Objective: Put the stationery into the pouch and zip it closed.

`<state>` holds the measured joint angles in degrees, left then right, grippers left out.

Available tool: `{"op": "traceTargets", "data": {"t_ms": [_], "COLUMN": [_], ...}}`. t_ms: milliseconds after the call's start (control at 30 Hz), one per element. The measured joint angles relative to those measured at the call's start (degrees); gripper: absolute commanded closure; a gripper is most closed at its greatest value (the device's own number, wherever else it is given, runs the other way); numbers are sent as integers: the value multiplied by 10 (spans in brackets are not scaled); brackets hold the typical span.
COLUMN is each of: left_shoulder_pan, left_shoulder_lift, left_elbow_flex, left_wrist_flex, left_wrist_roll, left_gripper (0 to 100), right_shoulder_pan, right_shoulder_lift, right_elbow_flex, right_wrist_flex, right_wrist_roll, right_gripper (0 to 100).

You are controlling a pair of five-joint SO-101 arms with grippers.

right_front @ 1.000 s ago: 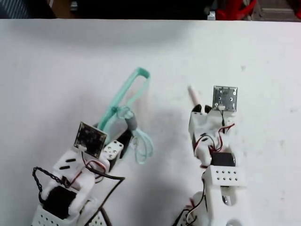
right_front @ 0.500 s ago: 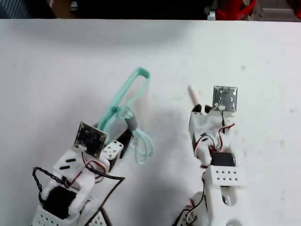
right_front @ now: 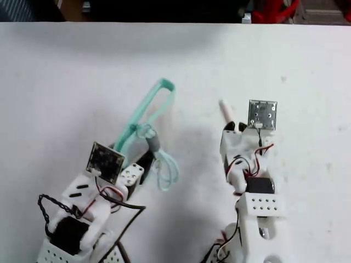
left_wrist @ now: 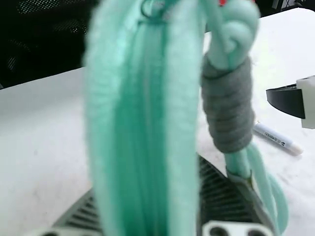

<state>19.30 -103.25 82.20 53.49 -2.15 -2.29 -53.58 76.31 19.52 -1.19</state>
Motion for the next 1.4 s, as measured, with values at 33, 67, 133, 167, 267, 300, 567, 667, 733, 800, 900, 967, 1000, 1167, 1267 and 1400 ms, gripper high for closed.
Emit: {"op": "traceTargets", "data": {"t_ms": [33, 67, 133, 167, 267, 300, 567, 667, 733, 800, 900, 967, 1000, 1167, 1267, 1400], "left_shoulder_pan": [0, 0, 0, 0, 0, 0, 0, 0, 0, 0, 0, 0, 0, 0, 0, 0], "left_shoulder_lift": [0, 0, 0, 0, 0, 0, 0, 0, 0, 0, 0, 0, 0, 0, 0, 0], "left_elbow_flex": [0, 0, 0, 0, 0, 0, 0, 0, 0, 0, 0, 0, 0, 0, 0, 0], "left_wrist_flex": [0, 0, 0, 0, 0, 0, 0, 0, 0, 0, 0, 0, 0, 0, 0, 0], "left_wrist_roll": [0, 0, 0, 0, 0, 0, 0, 0, 0, 0, 0, 0, 0, 0, 0, 0], "left_gripper": [839, 839, 839, 839, 839, 839, 839, 839, 839, 839, 839, 839, 839, 839, 839, 839], "right_shoulder_pan": [0, 0, 0, 0, 0, 0, -13, -19, -17, -16, -18, -21, -21, -15, -14, -13], "right_shoulder_lift": [0, 0, 0, 0, 0, 0, 92, 171, 234, 305, 427, 511, 554, 758, 868, 990], "right_elbow_flex": [0, 0, 0, 0, -3, -11, -159, -224, -277, -337, -442, -526, -569, -783, -900, -1049], "right_wrist_flex": [0, 0, 0, 0, 11, 25, 156, 193, 218, 242, 278, 306, 323, 417, 460, 527], "right_wrist_roll": [0, 0, 0, 0, 0, 0, 111, 126, 128, 135, 162, 178, 184, 206, 208, 208], "right_gripper": [928, 926, 920, 899, 769, 758, 871, 801, 810, 827, 838, 839, 839, 840, 840, 902]}}
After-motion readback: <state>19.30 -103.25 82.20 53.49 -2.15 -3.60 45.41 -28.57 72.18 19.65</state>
